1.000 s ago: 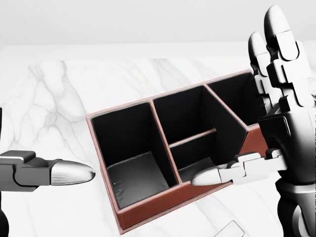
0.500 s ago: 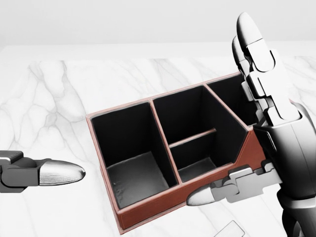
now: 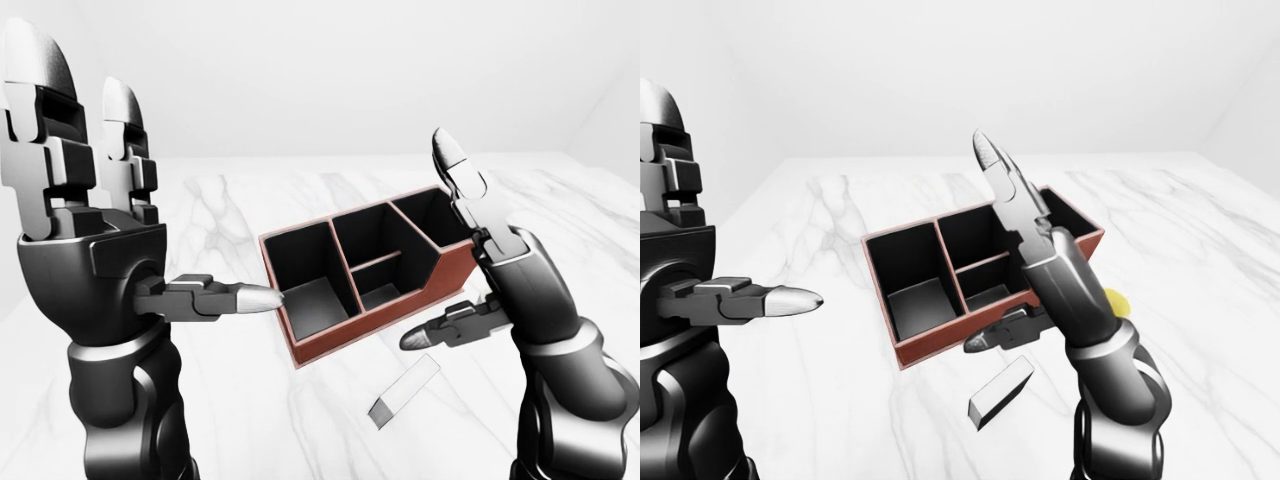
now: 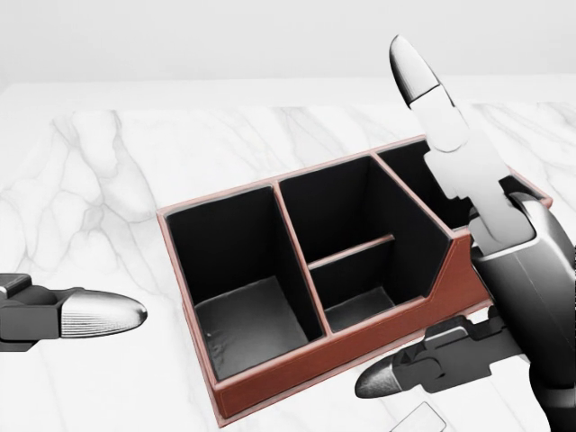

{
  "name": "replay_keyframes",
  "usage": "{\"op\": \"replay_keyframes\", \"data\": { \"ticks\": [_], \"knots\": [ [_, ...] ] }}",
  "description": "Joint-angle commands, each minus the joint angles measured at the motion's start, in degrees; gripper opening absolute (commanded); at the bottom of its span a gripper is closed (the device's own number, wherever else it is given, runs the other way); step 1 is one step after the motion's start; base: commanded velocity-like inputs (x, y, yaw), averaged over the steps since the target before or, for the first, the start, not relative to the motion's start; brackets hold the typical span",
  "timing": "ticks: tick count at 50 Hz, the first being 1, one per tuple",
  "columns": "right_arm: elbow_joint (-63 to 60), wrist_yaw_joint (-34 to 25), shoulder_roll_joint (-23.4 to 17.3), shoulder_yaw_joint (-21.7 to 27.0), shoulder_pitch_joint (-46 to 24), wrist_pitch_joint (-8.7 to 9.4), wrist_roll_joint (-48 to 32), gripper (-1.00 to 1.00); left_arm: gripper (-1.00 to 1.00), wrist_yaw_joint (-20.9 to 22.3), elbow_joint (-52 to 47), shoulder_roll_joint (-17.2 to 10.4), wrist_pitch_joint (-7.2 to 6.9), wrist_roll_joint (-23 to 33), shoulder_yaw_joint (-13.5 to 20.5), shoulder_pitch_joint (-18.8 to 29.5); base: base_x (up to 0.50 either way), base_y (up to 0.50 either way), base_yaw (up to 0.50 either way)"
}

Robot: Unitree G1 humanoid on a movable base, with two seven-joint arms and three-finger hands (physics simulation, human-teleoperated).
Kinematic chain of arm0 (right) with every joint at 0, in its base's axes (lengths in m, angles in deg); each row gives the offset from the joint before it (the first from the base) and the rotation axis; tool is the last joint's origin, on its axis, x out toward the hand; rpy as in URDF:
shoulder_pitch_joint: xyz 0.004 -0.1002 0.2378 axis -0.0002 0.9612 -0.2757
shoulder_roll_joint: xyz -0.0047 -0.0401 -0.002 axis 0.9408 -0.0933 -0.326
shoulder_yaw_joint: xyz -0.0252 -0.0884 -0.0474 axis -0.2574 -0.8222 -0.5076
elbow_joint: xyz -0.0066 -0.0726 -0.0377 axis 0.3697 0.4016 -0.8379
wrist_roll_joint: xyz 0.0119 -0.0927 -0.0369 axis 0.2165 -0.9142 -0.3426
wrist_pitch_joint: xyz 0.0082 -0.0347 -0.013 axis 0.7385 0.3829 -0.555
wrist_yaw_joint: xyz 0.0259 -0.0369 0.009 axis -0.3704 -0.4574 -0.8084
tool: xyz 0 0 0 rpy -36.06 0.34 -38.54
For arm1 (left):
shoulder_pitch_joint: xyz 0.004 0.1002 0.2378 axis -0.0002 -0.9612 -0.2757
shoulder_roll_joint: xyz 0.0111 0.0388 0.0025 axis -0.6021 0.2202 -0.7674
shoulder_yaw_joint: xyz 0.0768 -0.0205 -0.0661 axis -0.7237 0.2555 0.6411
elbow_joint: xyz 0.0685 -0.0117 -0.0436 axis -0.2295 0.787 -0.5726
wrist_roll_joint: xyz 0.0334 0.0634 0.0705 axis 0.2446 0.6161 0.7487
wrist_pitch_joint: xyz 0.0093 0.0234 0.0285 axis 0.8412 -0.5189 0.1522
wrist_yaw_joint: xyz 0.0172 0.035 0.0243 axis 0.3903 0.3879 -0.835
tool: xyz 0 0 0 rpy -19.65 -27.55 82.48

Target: Pick up the book and place it in the front compartment of the caddy.

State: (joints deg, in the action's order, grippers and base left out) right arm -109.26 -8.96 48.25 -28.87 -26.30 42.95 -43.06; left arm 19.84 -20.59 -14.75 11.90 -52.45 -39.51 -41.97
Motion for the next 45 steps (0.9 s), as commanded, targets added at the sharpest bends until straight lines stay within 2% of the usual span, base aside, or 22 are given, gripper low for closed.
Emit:
{"op": "replay_keyframes", "data": {
  "ticks": [1,19,31,45],
  "knots": [
    [-1.48,-3.75,-0.15,0.6,1.3,0.0,-3.66,1.0,1.0,-0.06,-0.15,-0.12,0.0,-0.17,0.17,0.12,0.0,0.0,0.0],
    [-5.99,-11.01,0.89,2.86,5.74,0.0,-8.15,1.0,1.0,-0.04,-0.02,-0.08,0.0,-0.21,0.1,0.03,0.0,0.0,0.0],
    [-8.68,-11.01,1.11,4.7,8.24,0.0,-8.13,1.0,1.0,-0.04,0.34,0.13,0.0,-0.05,-0.24,-0.12,0.0,0.0,0.0],
    [-10.91,-11.01,0.88,7.2,7.69,0.0,-8.04,1.0,1.0,-0.18,0.34,0.19,0.0,0.02,-0.52,-0.07,0.0,0.0,0.0]
  ]
}}
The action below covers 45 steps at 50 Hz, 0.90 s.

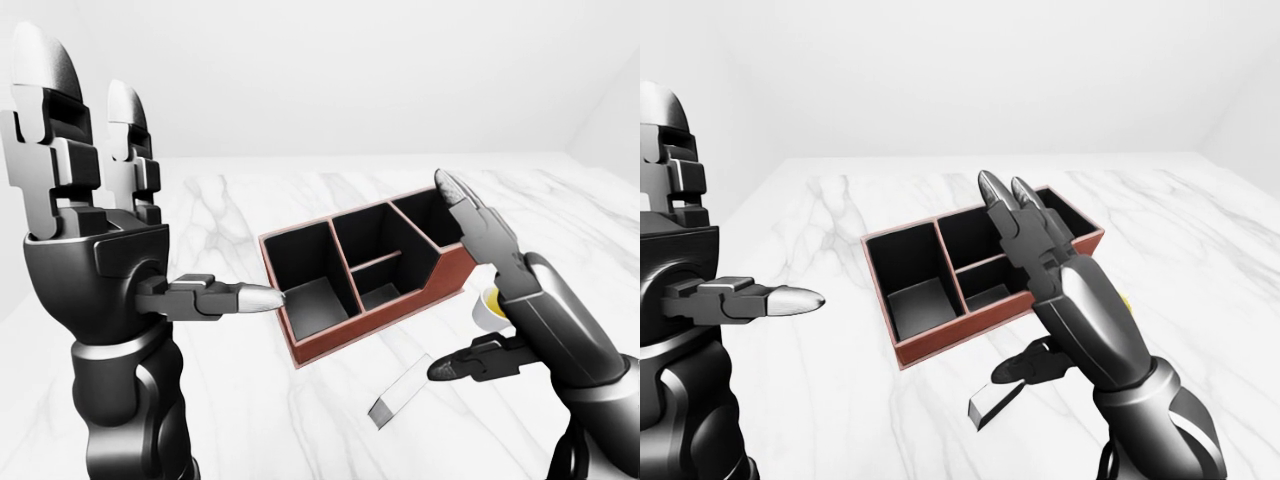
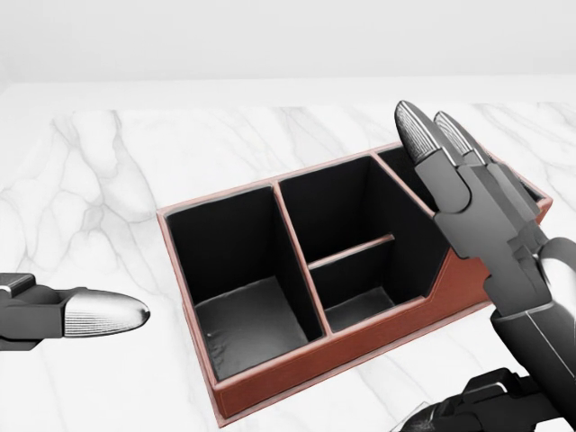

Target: Pick up the book and place it in the front compartment of the caddy.

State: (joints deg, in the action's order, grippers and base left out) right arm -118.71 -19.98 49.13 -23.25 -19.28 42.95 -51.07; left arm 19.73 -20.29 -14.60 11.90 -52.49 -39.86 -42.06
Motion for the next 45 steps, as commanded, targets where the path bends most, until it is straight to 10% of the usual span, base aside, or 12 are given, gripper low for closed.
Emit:
{"op": "replay_keyframes", "data": {
  "ticks": [1,23,36,45],
  "knots": [
    [-1.33,0.0,0.0,1.63,0.65,0.0,-0.12,1.0,1.0,-0.05,0.01,0.06,0.0,0.04,-0.17,0.01,0.0,0.0,0.0],
    [2.99,0.0,2.06,4.36,6.89,0.0,-0.43,1.0,1.0,0.26,0.7,0.08,0.0,0.46,-0.36,-0.17,0.0,0.0,0.0],
    [5.85,0.0,4.07,4.32,10.49,-10.0,-1.66,1.0,1.0,0.32,0.4,0.11,0.0,0.53,-0.36,-0.15,0.0,0.0,0.0],
    [9.25,0.0,5.58,4.79,14.25,-10.0,-2.38,1.0,1.0,0.38,0.33,0.16,0.0,0.66,-0.47,-0.16,0.0,0.0,0.0]
  ]
}}
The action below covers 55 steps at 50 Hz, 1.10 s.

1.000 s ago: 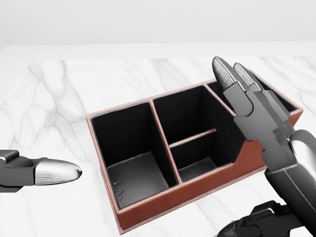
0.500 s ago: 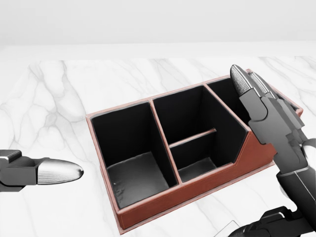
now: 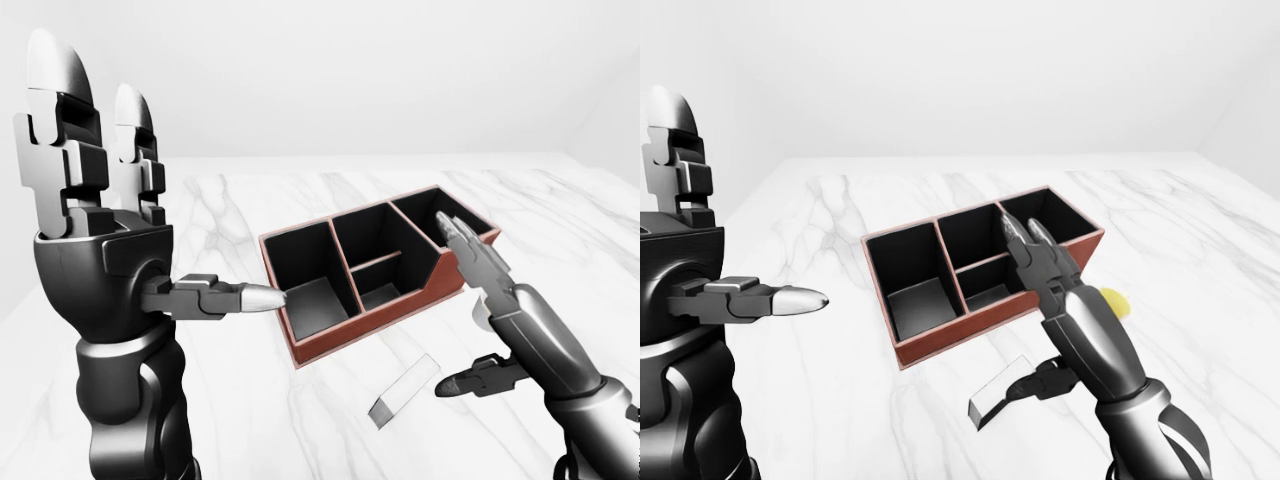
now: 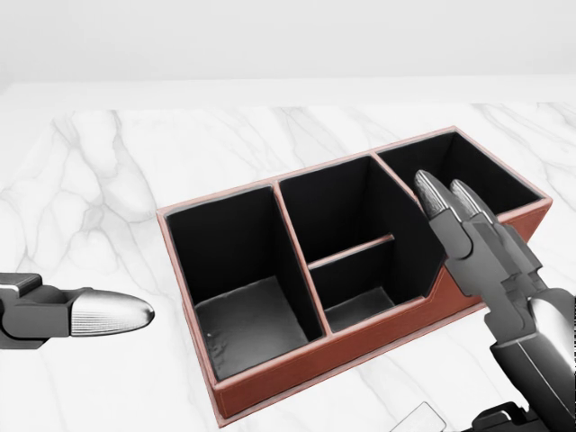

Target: Pick up the book and place it in the front compartment of the caddy.

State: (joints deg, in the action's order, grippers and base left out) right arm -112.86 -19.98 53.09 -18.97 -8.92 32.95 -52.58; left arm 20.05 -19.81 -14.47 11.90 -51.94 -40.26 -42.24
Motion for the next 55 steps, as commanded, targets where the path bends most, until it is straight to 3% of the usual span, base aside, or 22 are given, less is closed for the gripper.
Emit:
{"op": "replay_keyframes", "data": {
  "ticks": [1,55],
  "knots": [
    [3.67,0.0,1.79,0.58,3.97,0.0,-1.0,1.0,1.0,0.08,-0.05,0.05,0.0,0.11,-0.06,0.0,0.0,0.0,0.0],
    [12.22,0.0,5.39,0.3,11.15,0.0,-8.02,1.0,1.0,-0.01,-0.12,0.03,0.0,-0.06,-0.12,0.11,0.0,0.0,0.0]
  ]
}}
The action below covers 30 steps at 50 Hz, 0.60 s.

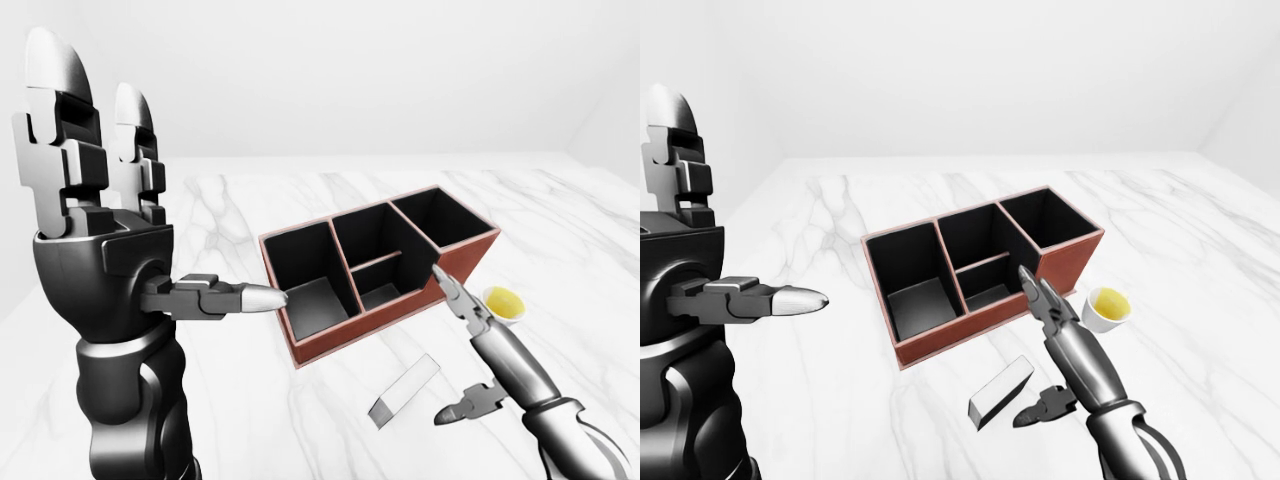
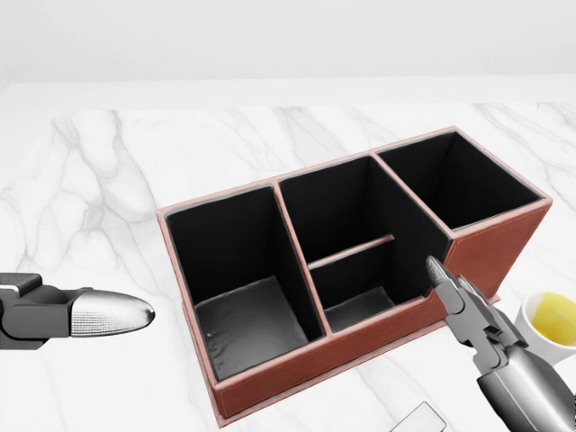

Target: Pick up the book and place it in the front compartment of the caddy.

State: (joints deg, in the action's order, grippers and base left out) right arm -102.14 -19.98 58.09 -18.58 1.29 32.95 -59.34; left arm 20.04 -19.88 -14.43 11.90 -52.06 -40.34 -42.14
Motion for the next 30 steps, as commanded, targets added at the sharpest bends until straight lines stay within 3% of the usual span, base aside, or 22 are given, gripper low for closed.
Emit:
{"op": "replay_keyframes", "data": {
  "ticks": [1,9,18,30],
  "knots": [
    [1.63,0.0,0.38,-0.09,0.93,0.0,-1.33,1.0,1.0,-0.01,-0.05,-0.02,0.0,0.07,-0.04,0.08,0.0,0.0,0.0],
    [2.4,0.0,0.53,-0.33,1.29,0.0,-2.04,1.0,1.0,-0.06,-0.04,-0.03,0.0,0.03,-0.01,0.13,0.0,0.0,0.0],
    [2.54,0.0,0.59,-1.57,1.32,0.0,-2.5,1.0,1.0,0.09,-1.44,-0.91,0.0,-1.16,2.55,0.83,0.0,0.0,0.0],
    [4.35,2.41,-0.62,-5.19,0.17,0.0,-6.48,1.0,1.0,-0.31,-1.17,-0.99,0.0,-1.22,2.04,0.57,0.0,0.0,0.0]
  ]
}}
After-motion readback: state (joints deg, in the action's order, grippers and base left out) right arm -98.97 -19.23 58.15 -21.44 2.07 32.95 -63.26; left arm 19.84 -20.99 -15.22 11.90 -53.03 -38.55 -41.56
